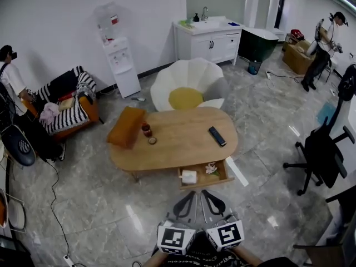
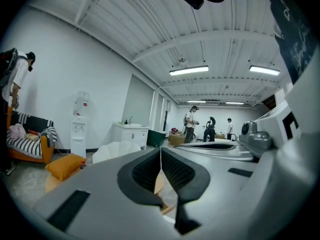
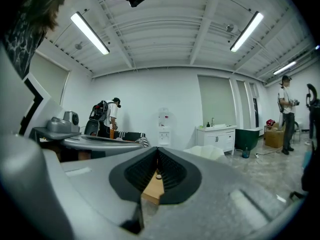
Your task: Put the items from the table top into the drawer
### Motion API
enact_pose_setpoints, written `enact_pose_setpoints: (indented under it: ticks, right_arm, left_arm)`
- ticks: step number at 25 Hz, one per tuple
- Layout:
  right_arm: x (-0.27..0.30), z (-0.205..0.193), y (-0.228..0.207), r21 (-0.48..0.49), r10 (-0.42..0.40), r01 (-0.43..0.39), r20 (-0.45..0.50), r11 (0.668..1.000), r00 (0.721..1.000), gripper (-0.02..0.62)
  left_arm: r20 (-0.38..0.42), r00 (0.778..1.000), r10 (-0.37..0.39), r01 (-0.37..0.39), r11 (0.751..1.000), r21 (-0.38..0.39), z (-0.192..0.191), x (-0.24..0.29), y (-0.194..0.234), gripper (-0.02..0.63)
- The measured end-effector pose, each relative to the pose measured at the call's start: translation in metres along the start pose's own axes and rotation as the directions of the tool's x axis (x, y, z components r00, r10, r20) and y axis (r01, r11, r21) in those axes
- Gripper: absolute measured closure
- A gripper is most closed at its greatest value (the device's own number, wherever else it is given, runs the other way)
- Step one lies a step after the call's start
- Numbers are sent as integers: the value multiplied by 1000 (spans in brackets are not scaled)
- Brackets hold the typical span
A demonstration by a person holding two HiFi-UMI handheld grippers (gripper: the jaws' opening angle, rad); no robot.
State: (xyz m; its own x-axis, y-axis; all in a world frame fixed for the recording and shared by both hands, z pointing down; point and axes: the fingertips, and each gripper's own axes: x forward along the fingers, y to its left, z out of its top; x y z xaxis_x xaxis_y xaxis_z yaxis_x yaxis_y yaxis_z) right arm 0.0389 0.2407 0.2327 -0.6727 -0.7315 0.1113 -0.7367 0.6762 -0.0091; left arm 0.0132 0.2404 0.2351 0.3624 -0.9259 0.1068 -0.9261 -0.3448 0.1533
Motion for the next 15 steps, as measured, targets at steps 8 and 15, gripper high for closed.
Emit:
enact_pose_setpoints:
  ticks: [8, 15]
  right_arm:
    - [10, -5, -14, 12, -24, 24, -13, 1000, 1000, 594]
    - [36, -2, -24, -3, -40, 40, -19, 999, 999, 592]
  left_arm:
    - [-6, 1000, -22, 22, 1000, 5, 0, 18, 4, 594]
    - [-12, 1000, -25, 25, 1000, -6, 1, 35, 29, 594]
